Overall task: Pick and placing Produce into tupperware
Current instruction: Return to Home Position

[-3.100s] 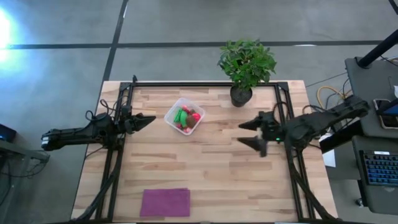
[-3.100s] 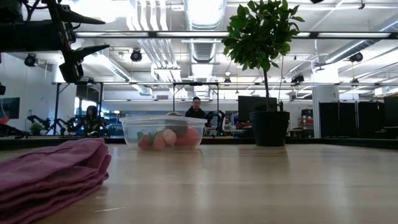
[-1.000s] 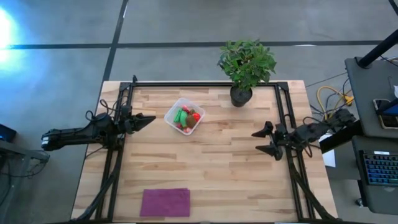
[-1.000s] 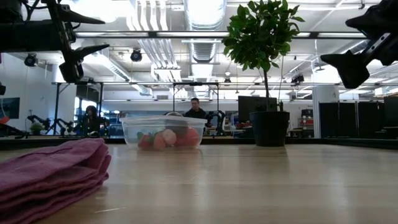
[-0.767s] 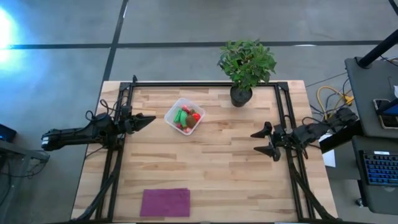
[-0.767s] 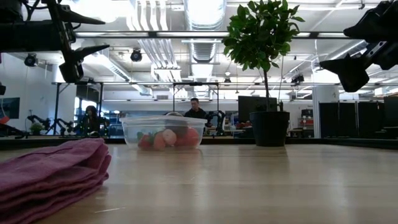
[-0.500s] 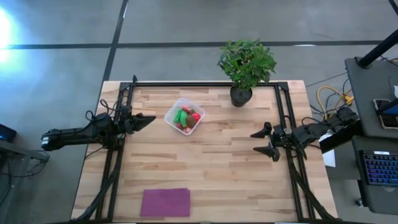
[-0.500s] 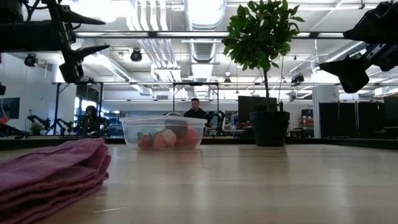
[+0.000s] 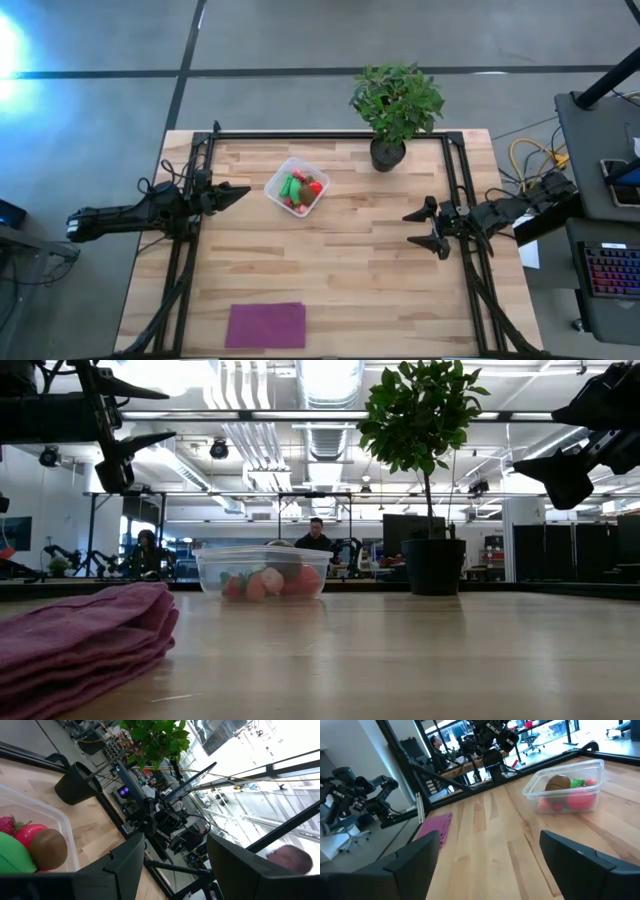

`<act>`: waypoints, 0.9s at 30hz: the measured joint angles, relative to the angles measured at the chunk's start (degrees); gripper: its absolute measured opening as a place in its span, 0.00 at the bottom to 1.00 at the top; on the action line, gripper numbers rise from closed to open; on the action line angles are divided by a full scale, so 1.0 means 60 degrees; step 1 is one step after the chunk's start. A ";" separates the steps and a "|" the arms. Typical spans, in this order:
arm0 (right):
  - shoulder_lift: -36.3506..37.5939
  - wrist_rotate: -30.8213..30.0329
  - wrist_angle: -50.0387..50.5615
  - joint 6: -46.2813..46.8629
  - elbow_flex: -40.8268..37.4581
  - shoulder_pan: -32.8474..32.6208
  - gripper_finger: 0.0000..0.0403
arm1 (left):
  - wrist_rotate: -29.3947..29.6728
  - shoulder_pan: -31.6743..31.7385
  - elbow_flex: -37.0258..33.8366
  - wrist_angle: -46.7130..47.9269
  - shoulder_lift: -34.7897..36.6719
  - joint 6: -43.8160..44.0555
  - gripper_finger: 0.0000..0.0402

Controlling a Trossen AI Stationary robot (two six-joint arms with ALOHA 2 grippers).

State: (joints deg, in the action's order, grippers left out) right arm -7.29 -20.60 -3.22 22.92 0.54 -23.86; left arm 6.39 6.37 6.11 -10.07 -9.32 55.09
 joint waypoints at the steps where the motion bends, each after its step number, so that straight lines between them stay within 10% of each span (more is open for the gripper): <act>1: 0.0000 0.0003 0.0004 0.0000 0.0000 0.0000 0.83 | 0.0000 -0.0002 0.0000 0.0003 0.0000 0.0000 0.50; 27: 0.0000 0.0003 -0.0004 0.0000 0.0007 0.0000 0.82 | 0.0000 0.0000 0.0004 0.0001 0.0004 0.0000 0.50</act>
State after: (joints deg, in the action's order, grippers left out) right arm -7.29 -20.58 -3.25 22.92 0.58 -23.86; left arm 6.39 6.37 6.13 -10.07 -9.30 55.09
